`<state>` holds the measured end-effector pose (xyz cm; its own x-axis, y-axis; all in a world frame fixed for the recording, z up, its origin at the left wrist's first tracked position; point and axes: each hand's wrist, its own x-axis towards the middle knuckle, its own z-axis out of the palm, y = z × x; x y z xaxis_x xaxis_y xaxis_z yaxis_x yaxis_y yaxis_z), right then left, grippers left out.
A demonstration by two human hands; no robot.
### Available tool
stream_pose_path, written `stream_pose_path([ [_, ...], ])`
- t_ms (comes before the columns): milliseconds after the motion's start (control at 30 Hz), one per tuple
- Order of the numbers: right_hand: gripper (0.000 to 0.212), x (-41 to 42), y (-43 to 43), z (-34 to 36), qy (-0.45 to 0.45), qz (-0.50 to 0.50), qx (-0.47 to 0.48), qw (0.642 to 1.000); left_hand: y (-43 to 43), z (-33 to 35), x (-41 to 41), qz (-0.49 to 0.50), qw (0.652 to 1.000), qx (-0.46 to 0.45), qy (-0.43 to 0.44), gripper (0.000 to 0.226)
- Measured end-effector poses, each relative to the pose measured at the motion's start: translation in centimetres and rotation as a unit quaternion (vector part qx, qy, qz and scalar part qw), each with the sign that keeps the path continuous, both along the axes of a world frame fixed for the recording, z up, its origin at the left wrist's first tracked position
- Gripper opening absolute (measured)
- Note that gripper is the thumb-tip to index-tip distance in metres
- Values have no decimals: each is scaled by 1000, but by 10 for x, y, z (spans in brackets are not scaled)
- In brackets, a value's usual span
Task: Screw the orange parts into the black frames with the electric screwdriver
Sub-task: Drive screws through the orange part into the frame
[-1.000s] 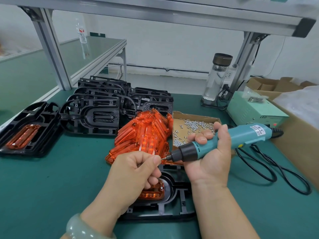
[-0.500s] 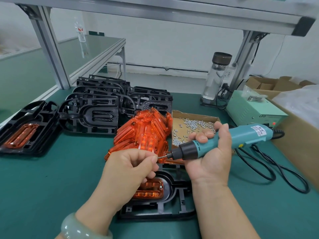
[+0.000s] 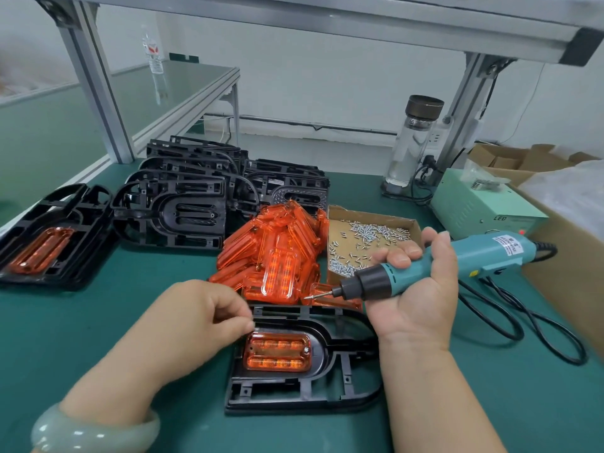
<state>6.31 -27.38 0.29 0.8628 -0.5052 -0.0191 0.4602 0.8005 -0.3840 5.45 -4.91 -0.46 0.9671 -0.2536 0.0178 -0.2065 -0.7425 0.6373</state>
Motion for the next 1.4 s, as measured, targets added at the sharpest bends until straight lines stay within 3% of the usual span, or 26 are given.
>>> stream_pose_path([
  [167,11,1,-2,1,9,-4,-7,1000,7,-7,2,-19,996,44,80,24],
  [433,11,-1,-1,2,4,8,-39,999,1,-12,0,-20,999,-4,47,21],
  [633,11,-1,5,2,9,28,-66,997,-24,-17,-5,-93,995,-3,29,17],
  [833,15,-5,6,2,10,42,-105,994,-9,-20,0,-87,992,-18,91,37],
  [1067,20,-6,17,1,-6,71,-162,984,-12,-23,0,-90,993,-18,79,31],
  [1400,11,-8,23,0,-7,92,-218,972,-13,-22,-1,-96,993,-14,74,30],
])
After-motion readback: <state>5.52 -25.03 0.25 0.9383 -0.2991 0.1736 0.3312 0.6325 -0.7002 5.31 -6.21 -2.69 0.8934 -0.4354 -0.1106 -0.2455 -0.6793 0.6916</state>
